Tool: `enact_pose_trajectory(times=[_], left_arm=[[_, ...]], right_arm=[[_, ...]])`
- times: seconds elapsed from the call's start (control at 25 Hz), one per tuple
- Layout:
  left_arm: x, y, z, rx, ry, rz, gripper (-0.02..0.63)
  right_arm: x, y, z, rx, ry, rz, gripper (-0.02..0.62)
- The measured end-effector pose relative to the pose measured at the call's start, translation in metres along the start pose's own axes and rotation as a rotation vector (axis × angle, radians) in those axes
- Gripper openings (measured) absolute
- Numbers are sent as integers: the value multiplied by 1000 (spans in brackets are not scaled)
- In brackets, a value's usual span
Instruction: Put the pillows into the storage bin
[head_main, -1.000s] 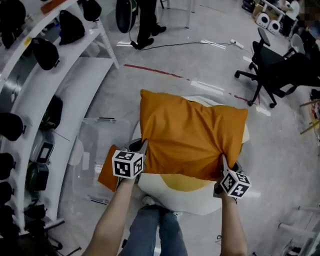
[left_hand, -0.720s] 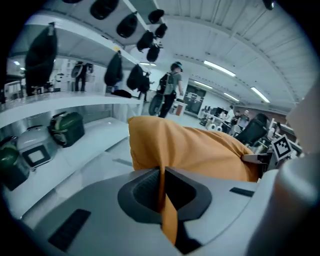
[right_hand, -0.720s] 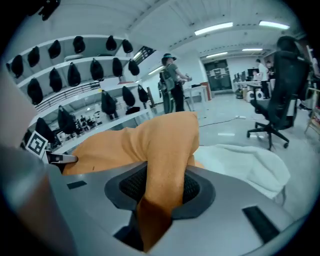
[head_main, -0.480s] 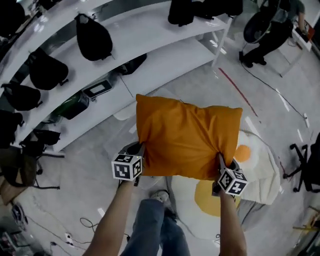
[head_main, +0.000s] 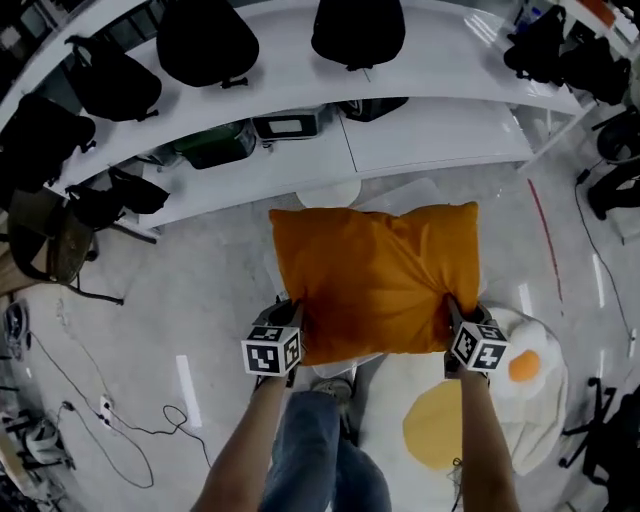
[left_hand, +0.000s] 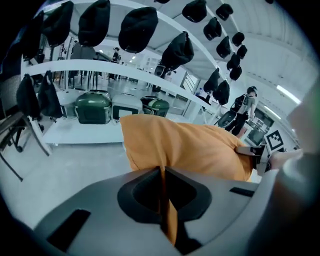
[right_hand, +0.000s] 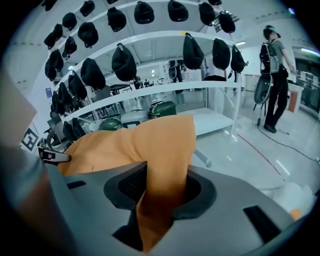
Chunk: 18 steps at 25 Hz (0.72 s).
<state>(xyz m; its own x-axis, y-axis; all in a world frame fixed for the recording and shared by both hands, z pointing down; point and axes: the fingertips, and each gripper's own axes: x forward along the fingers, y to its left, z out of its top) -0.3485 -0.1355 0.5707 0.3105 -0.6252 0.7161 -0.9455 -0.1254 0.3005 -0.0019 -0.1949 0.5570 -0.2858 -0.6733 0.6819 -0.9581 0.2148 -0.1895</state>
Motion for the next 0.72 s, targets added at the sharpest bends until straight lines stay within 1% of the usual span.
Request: enact_pose_trajectory(times=[0.12, 0.24, 0.36, 0.52, 0.6, 0.72], left_arm=[[13, 10, -24, -39, 19, 8, 28], [29, 12, -43, -52, 34, 2, 28], [45, 13, -58, -42, 45, -4, 29], [67, 19, -75, 4, 73, -5, 29], [75, 27, -82, 25, 91, 11, 34], [84, 37, -97, 45, 140, 51, 67]], right_arm=[[28, 0, -5, -58, 30, 13, 144], [50, -6, -11, -97, 50, 15, 149], [71, -13, -19, -125, 63, 26, 155], [97, -22, -33, -149, 64, 33, 171], [109, -24, -40, -151, 69, 25, 198], [120, -35, -58, -126, 94, -7, 299]])
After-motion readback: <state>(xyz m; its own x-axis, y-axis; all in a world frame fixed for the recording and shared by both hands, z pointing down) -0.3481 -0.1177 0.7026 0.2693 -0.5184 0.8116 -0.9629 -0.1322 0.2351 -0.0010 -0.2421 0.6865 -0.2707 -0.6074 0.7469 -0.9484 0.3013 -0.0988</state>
